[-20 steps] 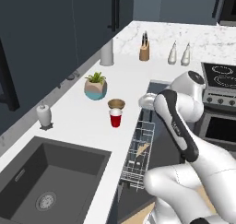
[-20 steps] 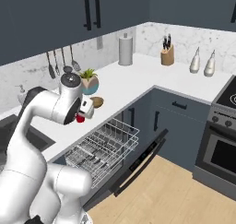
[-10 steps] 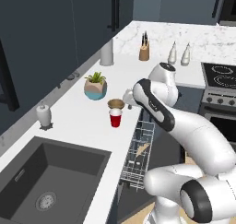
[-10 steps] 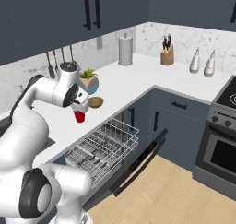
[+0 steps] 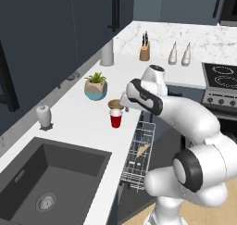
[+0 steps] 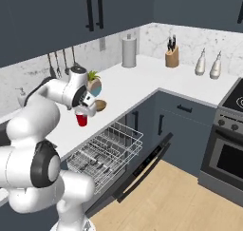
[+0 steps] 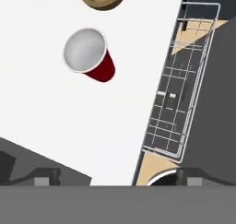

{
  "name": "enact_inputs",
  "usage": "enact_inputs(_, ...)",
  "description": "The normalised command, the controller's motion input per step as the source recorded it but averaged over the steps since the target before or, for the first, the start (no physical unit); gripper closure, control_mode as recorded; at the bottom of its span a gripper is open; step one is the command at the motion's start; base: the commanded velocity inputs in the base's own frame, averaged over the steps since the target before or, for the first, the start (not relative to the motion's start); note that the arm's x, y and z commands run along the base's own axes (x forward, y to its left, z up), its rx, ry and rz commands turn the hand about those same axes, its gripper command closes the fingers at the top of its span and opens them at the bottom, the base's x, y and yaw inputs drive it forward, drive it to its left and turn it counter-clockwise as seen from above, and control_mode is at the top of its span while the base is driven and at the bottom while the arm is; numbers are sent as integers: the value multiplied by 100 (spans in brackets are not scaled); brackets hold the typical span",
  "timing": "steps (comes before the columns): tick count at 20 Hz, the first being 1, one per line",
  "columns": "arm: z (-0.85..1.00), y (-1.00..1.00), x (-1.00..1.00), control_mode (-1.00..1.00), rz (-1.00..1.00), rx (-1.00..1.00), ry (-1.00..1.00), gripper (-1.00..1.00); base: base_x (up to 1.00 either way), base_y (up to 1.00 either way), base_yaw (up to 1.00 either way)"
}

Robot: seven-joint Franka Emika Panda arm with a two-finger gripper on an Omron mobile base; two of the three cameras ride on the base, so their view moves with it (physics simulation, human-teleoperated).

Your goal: Pick up the cup and bowl from the counter, place them in the dishwasher, and close the dishwasher door.

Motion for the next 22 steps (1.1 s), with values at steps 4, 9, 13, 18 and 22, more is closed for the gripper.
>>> enact_inputs(4, -27, 0, 58, -100, 0, 0, 3, -100, 0, 0, 0)
enact_inputs(9, -33, 1, 53, -100, 0, 0, 3, -100, 0, 0, 0)
enact_inputs(13, -22, 17, 55, -100, 0, 0, 0, -100, 0, 0, 0)
enact_inputs(18, -16, 22, 40, -100, 0, 0, 0, -100, 0, 0, 0)
enact_inputs(22, -30, 11, 43, -100, 0, 0, 0, -100, 0, 0, 0)
